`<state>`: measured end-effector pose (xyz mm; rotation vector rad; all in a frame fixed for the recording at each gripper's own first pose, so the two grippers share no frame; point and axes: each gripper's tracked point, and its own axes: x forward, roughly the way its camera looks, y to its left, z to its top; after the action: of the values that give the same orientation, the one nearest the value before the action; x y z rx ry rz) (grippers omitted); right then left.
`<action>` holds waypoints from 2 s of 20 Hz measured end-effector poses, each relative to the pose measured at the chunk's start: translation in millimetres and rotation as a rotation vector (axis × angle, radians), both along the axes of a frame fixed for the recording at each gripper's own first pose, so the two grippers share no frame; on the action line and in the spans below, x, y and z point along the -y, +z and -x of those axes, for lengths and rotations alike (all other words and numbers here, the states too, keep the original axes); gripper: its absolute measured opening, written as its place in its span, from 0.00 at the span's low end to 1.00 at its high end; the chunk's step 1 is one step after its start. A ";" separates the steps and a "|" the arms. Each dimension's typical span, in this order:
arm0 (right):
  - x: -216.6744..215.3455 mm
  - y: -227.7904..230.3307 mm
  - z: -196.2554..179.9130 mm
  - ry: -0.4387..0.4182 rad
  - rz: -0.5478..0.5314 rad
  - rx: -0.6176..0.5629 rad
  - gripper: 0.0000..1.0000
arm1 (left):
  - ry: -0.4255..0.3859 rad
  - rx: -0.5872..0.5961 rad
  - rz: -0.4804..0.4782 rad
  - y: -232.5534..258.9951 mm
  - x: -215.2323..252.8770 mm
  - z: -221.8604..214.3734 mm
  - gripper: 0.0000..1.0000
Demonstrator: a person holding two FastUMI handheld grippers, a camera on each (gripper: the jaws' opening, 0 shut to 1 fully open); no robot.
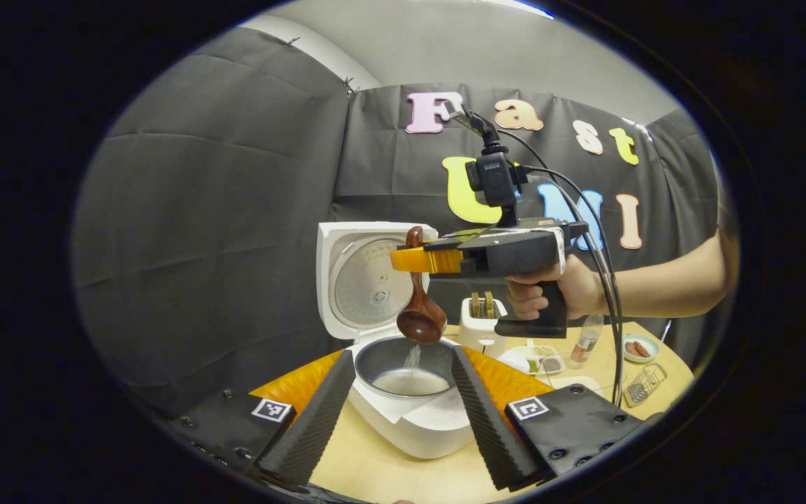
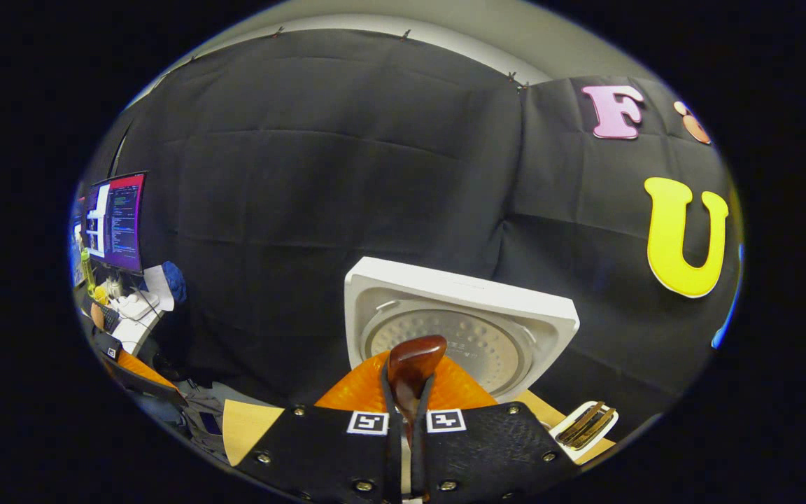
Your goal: Close the left gripper, press the button to open the rice cooker; take a wooden spoon from the chopstick holder with the right hand, scoop a spoonful of rice and pour it into the rice cooker, then put the wooden spoon back into the chopstick holder.
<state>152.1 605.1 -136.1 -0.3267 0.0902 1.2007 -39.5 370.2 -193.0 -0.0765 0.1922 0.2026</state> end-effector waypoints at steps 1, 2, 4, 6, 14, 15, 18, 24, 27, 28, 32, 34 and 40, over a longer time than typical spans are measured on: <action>1.5 4.7 -1.4 -0.006 -0.015 -0.019 0.06 | 0.001 0.003 0.001 -0.7 -0.2 0.4 1.00; 2.1 8.9 0.5 -0.018 -0.037 -0.046 0.06 | 0.001 0.005 0.004 0.0 -0.2 0.6 1.00; 13.5 21.8 -5.2 -0.064 -0.107 -0.131 0.06 | -0.003 0.009 0.012 0.7 2.1 1.4 1.00; 33.7 33.5 -15.5 -0.121 -0.204 -0.261 0.06 | -0.015 0.023 0.035 6.5 10.3 3.2 1.00; 115.3 55.4 -51.9 -0.322 -0.510 -0.687 0.06 | -0.093 0.073 0.067 26.2 45.1 -1.8 0.99; 128.5 57.9 -54.9 -0.339 -0.535 -0.707 0.06 | -0.105 0.077 0.067 27.5 48.8 -3.7 0.99; 176.3 66.0 -54.1 -0.402 -0.610 -0.753 0.06 | -0.143 0.087 0.082 34.6 65.4 -11.4 0.99; 279.7 62.1 -58.8 -0.544 -0.723 -0.802 0.05 | -0.205 0.094 0.125 38.6 107.1 -27.1 0.99; 328.0 62.6 -57.4 -0.598 -0.755 -0.796 0.05 | -0.237 0.099 0.104 49.0 130.8 -34.4 0.97; 343.0 63.2 -56.9 -0.614 -0.763 -0.793 0.05 | -0.242 0.103 0.097 54.3 137.6 -33.6 0.96; 398.5 43.9 -36.5 -0.684 -0.774 -0.782 0.05 | -0.273 0.109 0.079 70.3 165.6 -41.7 0.99; 428.4 40.3 -22.6 -0.709 -0.783 -0.776 0.05 | -0.291 0.113 0.068 75.7 181.7 -44.6 0.99; 490.8 34.3 -10.1 -0.780 -0.812 -0.764 0.05 | -0.335 0.116 0.038 87.8 226.5 -51.0 0.99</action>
<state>162.2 114.4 -101.9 0.8339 0.3412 0.4466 11.5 143.6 -105.2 -0.0926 0.0908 -0.1394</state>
